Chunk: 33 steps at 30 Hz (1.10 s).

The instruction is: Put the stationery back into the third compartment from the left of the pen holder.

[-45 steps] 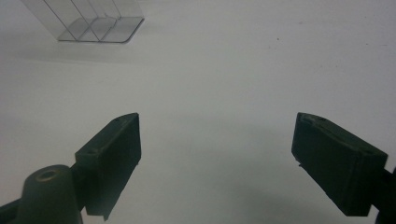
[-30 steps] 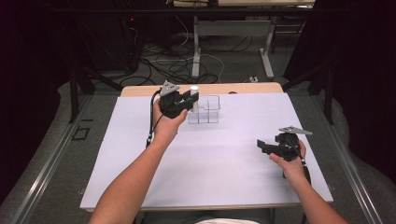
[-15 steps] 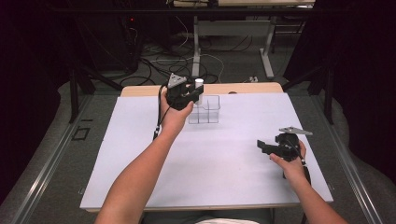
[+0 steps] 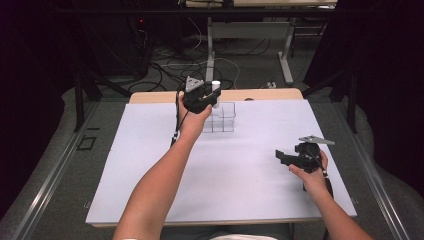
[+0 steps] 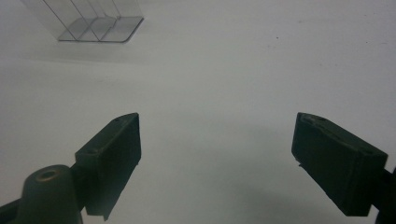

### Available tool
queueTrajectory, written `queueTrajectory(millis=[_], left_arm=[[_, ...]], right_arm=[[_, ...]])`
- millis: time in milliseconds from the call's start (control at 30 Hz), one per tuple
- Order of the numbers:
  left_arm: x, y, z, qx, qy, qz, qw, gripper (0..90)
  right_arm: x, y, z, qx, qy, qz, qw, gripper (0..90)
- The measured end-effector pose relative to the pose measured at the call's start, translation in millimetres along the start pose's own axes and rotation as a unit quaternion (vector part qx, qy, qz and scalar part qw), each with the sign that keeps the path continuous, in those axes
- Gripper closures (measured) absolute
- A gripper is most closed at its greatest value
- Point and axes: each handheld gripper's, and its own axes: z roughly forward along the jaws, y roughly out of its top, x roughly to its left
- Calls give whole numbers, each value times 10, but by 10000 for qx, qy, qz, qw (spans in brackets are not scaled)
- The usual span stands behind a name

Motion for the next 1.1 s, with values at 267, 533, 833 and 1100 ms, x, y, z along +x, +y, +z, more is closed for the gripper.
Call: queueTrajectory(millis=[267, 533, 833, 1100], left_arm=[[-16, -48, 134, -49, 43, 29, 10000, 670], [-66, -180, 288, 141, -24, -28, 9999, 670], [-133, -263, 415, 226, 56, 10, 9997, 670], [-119, -333, 499, 300, 191, -70, 9993, 670]], right_arm=[[-1, 5, -9, -24, 22, -22, 10000, 151], [-11, 7, -16, -32, 35, 32, 10000, 150], [-3, 12, -16, -35, 53, 11, 10000, 150], [-6, 12, -18, -37, 77, 3, 10000, 150]])
